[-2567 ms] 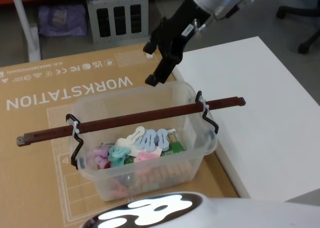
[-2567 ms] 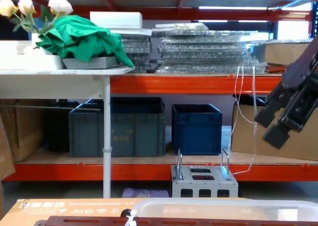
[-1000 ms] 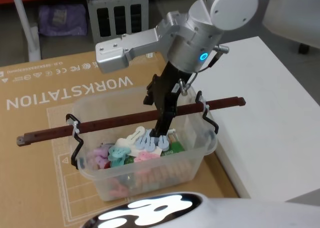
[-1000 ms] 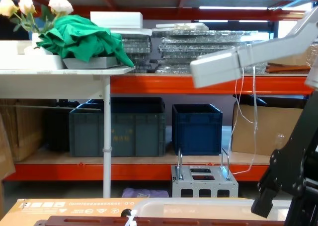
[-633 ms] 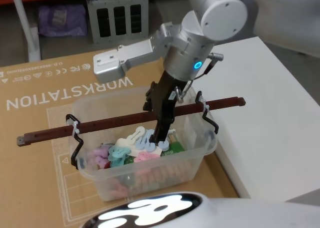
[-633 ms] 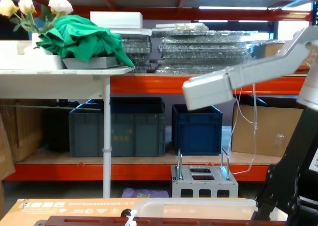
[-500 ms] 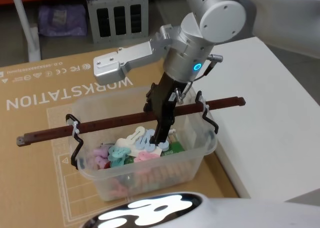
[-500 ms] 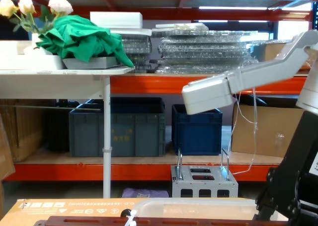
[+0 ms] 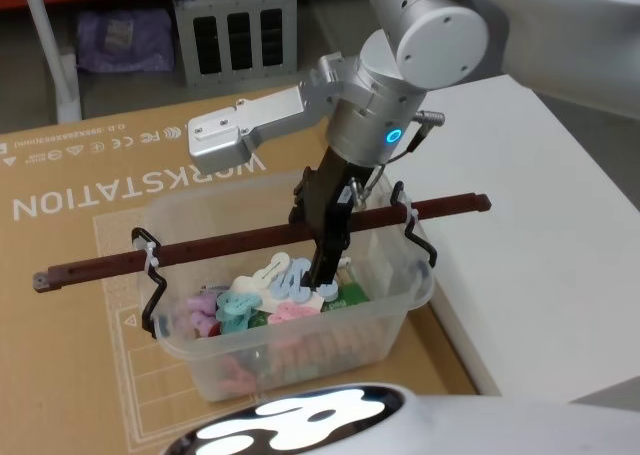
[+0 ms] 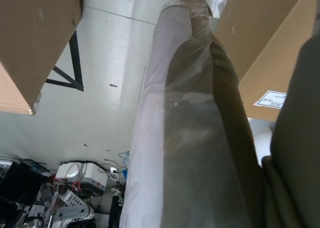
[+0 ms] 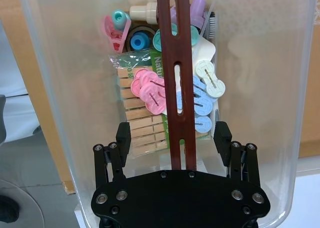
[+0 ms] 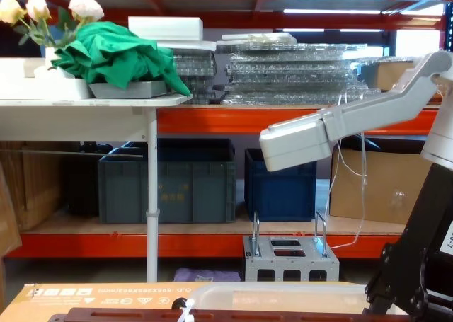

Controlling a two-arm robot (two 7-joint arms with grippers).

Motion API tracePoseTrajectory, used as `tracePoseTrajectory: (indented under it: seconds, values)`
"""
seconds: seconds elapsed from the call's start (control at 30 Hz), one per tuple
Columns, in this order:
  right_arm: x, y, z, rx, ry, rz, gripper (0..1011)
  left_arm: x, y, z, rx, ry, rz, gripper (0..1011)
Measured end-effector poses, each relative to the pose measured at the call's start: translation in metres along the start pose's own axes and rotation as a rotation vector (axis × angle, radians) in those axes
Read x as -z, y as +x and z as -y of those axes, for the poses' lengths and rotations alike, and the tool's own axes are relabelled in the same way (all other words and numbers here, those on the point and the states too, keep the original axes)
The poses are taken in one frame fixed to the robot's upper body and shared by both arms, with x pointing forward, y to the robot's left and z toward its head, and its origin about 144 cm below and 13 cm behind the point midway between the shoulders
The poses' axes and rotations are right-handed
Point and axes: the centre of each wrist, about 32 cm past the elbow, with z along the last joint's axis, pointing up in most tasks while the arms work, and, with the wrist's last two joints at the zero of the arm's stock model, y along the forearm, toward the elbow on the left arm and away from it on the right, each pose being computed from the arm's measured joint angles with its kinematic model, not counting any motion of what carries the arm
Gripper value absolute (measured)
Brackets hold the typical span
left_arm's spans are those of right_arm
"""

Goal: Use one hand to grasp the basket and place it at the designated location.

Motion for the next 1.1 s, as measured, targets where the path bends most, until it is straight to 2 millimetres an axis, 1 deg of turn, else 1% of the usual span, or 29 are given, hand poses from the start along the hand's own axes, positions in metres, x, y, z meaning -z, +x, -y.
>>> tracePoseTrajectory:
  seconds: [0.07, 0.13, 0.17, 0.2, 0.27, 0.3, 0.4, 0.43, 0.5, 0.57, 0.6, 0.67, 0.73, 0.77, 0.87, 0.9, 1.0, 1.1]
  values:
    - [0.0008, 0.0002, -0.0003, -0.004, -0.004, -0.002, 1001, 0.0000, 0.0000, 0.0000, 0.000, 0.000, 0.000, 0]
    - [0.0010, 0.0008, -0.0006, -0.007, -0.008, -0.004, 953, 0.0000, 0.0000, 0.0000, 0.000, 0.000, 0.000, 0]
    - [0.0012, 0.0007, -0.0005, -0.007, -0.009, -0.005, 953, 0.0000, 0.0000, 0.0000, 0.000, 0.000, 0.000, 0]
    - [0.0013, 0.0007, -0.0005, -0.008, -0.009, -0.006, 915, 0.0000, 0.0000, 0.0000, 0.000, 0.000, 0.000, 0]
    - [0.0016, 0.0005, -0.0006, -0.009, -0.010, -0.007, 883, 0.0000, 0.0000, 0.0000, 0.000, 0.000, 0.000, 0]
    - [0.0016, 0.0005, -0.0006, -0.009, -0.010, -0.007, 834, 0.0000, 0.0000, 0.0000, 0.000, 0.000, 0.000, 0]
    - [0.0024, 0.0000, -0.0003, -0.010, -0.011, -0.009, 781, 0.0000, 0.0000, 0.0000, 0.000, 0.000, 0.000, 0]
    - [0.0030, -0.0003, 0.0000, -0.010, -0.012, -0.011, 728, 0.0000, 0.0000, 0.0000, 0.000, 0.000, 0.000, 0]
    - [0.0033, -0.0005, 0.0002, -0.009, -0.012, -0.012, 682, 0.0000, 0.0000, 0.0000, 0.000, 0.000, 0.000, 0]
    - [0.0042, -0.0010, 0.0004, -0.009, -0.013, -0.014, 602, 0.0000, 0.0000, 0.0000, 0.000, 0.000, 0.000, 0]
    - [0.0045, -0.0012, 0.0005, -0.009, -0.013, -0.015, 583, 0.0000, 0.0000, 0.0000, 0.000, 0.000, 0.000, 0]
    - [0.0050, -0.0012, 0.0007, -0.009, -0.012, -0.016, 500, 0.0000, 0.0000, 0.0000, 0.000, 0.000, 0.000, 0]
    - [0.0057, -0.0016, 0.0007, -0.008, -0.012, -0.018, 466, 0.0000, 0.0000, 0.0000, 0.000, 0.000, 0.000, 0]
    - [0.0060, -0.0017, 0.0007, -0.008, -0.012, -0.019, 394, 0.0000, 0.0000, 0.0000, 0.000, 0.000, 0.000, 0]
    - [0.0067, -0.0020, 0.0008, -0.007, -0.011, -0.022, 334, 0.0000, 0.0000, 0.0000, 0.000, 0.000, 0.000, 0]
    - [0.0074, -0.0021, 0.0007, -0.006, -0.011, -0.024, 273, 0.0000, 0.0000, 0.0000, 0.000, 0.000, 0.000, 0]
    - [0.0086, -0.0023, 0.0006, -0.003, -0.010, -0.028, 240, 0.0000, 0.0000, 0.0000, 0.000, 0.000, 0.000, 0]
    - [0.0093, -0.0026, 0.0005, -0.002, -0.010, -0.030, 240, 0.0000, 0.0000, 0.0000, 0.000, 0.000, 0.000, 0]
